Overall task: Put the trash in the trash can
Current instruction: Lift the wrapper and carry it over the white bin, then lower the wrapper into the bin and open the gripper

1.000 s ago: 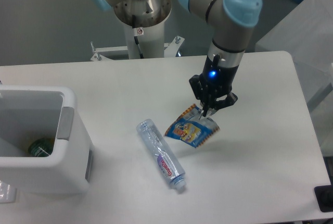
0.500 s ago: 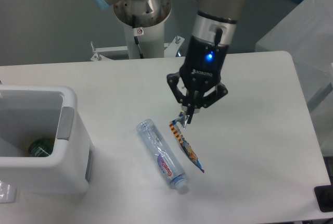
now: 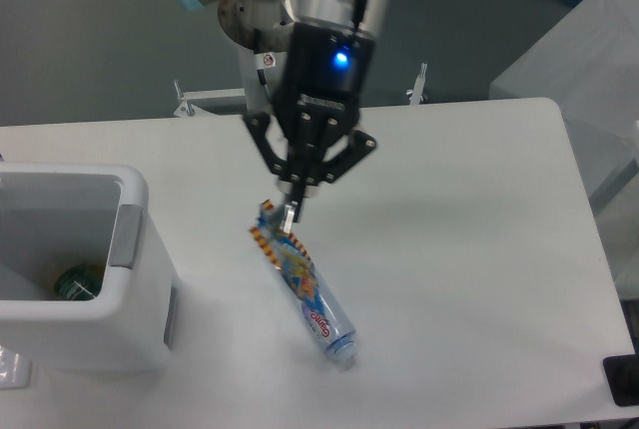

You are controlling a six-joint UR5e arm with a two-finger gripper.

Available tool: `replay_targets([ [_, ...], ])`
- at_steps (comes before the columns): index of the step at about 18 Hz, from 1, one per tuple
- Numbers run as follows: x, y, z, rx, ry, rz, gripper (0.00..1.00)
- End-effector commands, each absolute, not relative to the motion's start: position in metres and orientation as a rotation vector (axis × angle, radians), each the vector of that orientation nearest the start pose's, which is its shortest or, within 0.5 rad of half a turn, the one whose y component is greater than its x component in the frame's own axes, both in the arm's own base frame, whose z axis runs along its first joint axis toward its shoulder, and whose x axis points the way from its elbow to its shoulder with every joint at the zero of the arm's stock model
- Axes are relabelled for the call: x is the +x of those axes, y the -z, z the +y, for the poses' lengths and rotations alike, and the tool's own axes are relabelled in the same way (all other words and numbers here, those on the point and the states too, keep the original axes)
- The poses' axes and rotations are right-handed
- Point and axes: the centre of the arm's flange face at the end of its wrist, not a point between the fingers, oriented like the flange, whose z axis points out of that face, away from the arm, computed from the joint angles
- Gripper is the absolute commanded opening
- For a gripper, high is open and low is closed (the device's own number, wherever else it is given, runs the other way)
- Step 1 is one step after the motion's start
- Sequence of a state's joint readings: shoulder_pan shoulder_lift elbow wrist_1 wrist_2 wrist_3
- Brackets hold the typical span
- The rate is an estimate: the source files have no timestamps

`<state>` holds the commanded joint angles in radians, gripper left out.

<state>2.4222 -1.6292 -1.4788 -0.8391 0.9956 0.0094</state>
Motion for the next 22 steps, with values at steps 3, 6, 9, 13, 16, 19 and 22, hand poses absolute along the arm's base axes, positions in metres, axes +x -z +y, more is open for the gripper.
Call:
replay_targets([
  [3, -0.262, -0.639, 0.504, -2.086, 0.243, -0.660, 0.03],
  [6, -0.233, -0.660, 0.508, -2.064, 0.269, -0.636, 0.03],
  [9, -0.200, -0.662, 0.519, -2.084, 0.303, -0.571, 0.04],
  [13, -0.163, -0.665, 0.529, -2.102, 0.336, -0.493, 0.04],
  [16, -0.143, -0.664, 0.536, -2.106, 0.351, -0.444, 0.04],
  [19, -0.130, -0.653, 0.543, -2.126, 0.375, -0.422, 0.04],
  [22, -0.127, -0.631, 0.561, -2.162, 0.397, -0.404, 0.04],
])
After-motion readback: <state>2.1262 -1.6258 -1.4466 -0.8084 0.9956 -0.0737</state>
